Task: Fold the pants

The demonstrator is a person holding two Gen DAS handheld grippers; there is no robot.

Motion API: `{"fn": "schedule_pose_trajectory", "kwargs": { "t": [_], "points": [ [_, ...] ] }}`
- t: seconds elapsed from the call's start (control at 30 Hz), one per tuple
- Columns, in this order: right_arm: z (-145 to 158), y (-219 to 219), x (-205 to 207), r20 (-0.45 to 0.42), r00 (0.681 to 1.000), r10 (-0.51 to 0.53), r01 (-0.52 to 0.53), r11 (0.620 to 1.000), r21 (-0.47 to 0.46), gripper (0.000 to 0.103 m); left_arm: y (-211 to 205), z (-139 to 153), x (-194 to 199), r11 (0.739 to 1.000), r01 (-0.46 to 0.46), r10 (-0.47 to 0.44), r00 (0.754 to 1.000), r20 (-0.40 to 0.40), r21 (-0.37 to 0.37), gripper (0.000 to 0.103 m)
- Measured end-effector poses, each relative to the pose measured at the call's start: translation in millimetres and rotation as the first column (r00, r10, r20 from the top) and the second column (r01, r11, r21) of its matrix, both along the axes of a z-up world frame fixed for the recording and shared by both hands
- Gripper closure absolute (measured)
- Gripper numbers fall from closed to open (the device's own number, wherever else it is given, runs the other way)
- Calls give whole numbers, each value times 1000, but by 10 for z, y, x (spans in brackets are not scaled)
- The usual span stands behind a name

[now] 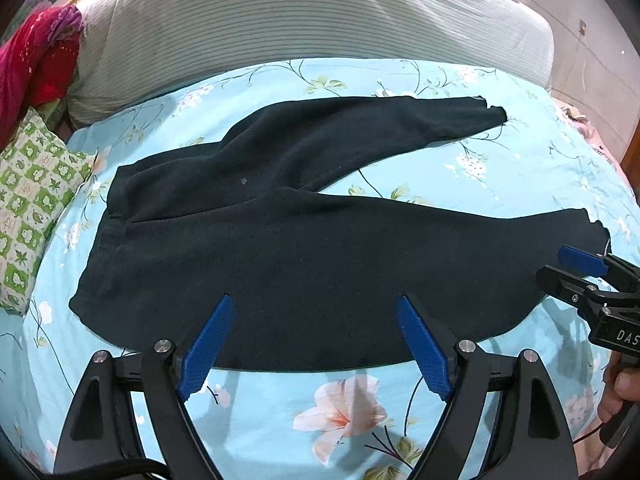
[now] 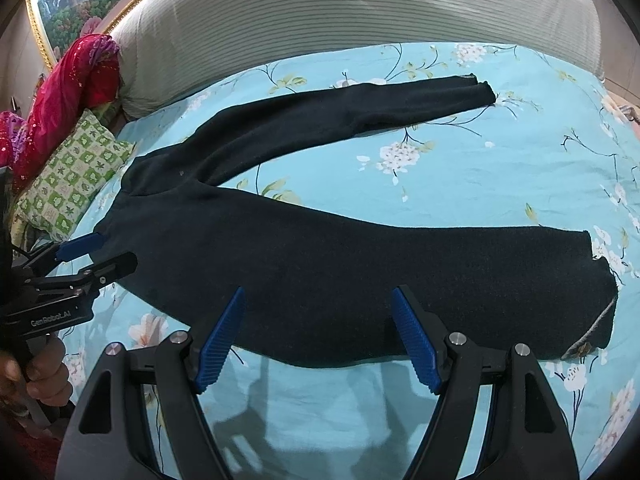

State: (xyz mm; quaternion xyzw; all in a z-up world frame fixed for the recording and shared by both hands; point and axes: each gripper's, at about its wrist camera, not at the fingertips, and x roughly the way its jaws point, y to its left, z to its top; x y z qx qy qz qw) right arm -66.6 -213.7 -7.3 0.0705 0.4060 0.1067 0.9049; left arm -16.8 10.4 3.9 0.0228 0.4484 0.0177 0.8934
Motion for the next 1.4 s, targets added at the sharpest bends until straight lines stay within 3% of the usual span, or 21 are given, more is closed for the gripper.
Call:
{"fn": "schedule_pose_trajectory", "kwargs": {
  "t": [0.33,1.4],
  "points": [
    [12,-59,-28,6,1000,-7,7,1000,6,27,15,-49,8,1000,-24,24,1000,-19,4,18],
    [-1,-102,22,-16,1000,8,-7,1000,23,27,-82,-107,173,1000,16,-16,1000,-5,6,18]
  ]
}}
